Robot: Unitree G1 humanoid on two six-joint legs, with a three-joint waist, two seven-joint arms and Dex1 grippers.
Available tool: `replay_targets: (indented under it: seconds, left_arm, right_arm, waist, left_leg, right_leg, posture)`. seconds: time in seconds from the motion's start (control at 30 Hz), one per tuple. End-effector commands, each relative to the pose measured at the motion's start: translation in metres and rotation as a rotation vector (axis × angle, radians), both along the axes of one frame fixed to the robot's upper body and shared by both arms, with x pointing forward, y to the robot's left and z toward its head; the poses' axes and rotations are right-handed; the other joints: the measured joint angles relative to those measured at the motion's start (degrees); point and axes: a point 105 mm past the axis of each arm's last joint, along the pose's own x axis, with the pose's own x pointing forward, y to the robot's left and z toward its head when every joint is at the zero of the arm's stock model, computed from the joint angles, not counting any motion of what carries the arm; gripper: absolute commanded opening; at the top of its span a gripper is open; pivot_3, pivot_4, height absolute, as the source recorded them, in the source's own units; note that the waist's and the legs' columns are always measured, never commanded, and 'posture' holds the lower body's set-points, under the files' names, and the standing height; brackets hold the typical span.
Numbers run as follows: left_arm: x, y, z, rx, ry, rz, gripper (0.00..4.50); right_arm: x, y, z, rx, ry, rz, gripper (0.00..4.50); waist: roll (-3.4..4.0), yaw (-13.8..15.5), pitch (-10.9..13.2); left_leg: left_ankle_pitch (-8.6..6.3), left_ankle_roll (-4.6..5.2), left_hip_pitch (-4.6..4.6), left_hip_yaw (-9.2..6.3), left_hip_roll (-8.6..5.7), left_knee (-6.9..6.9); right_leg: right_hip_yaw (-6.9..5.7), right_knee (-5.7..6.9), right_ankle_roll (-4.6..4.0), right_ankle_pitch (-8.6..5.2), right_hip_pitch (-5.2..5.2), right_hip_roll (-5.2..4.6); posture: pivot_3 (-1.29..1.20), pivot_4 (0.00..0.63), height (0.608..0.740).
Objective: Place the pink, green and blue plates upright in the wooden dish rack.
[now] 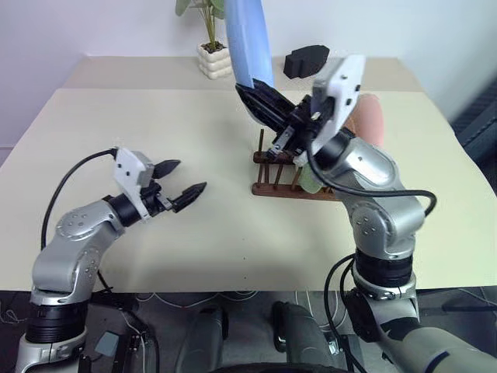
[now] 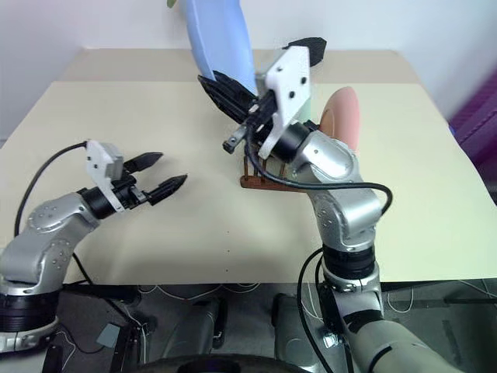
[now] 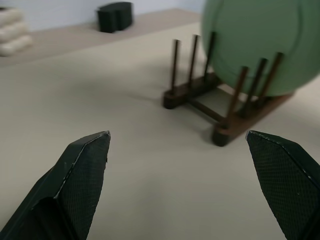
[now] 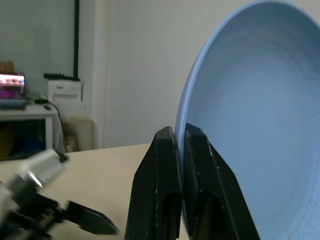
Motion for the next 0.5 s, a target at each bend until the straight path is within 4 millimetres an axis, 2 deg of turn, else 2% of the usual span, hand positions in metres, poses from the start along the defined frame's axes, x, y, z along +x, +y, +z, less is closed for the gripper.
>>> replay_targets:
  seconds: [0.03, 0.33, 0.5]
  left_arm:
    - [-0.007, -0.017, -0.002, 0.046, -0.036, -0.073, 4.47]
    - [-0.018, -0.042, -0.007, 0.024, 0.014, -0.207, 4.47]
    - [-0.025, -0.05, -0.004, 0.017, 0.013, -0.248, 4.47]
  right_arm:
    - [-0.014, -0.009, 0.009, 0.086, 0.039, 0.017, 0.0]
    - [-0.013, -0.017, -0.013, 0.158, 0.266, 0.026, 0.0]
    - [-0.008, -0.021, -0.019, 0.213, 0.347, 0.036, 0.0]
  waist:
    - [0.01, 0.0, 0.0]
    - [0.02, 0.1, 0.0]
    - [0.02, 0.1, 0.0]
  left_leg:
    - [0.0, 0.0, 0.01, 0.06, 0.0, -0.05]
    - [0.01, 0.01, 0.02, 0.11, 0.01, -0.15]
    - [0.01, 0.02, 0.01, 0.11, 0.01, -0.15]
  right_leg:
    - [0.0, 0.0, 0.01, 0.0, -0.01, 0.0]
    - [0.0, -0.02, 0.05, 0.02, -0.03, 0.02]
    - [0.0, -0.03, 0.04, 0.02, -0.03, 0.02]
  posture:
    - [0.0, 0.15, 0.74]
    - [0.0, 0.15, 0.74]
    - [0.0, 0.15, 0.74]
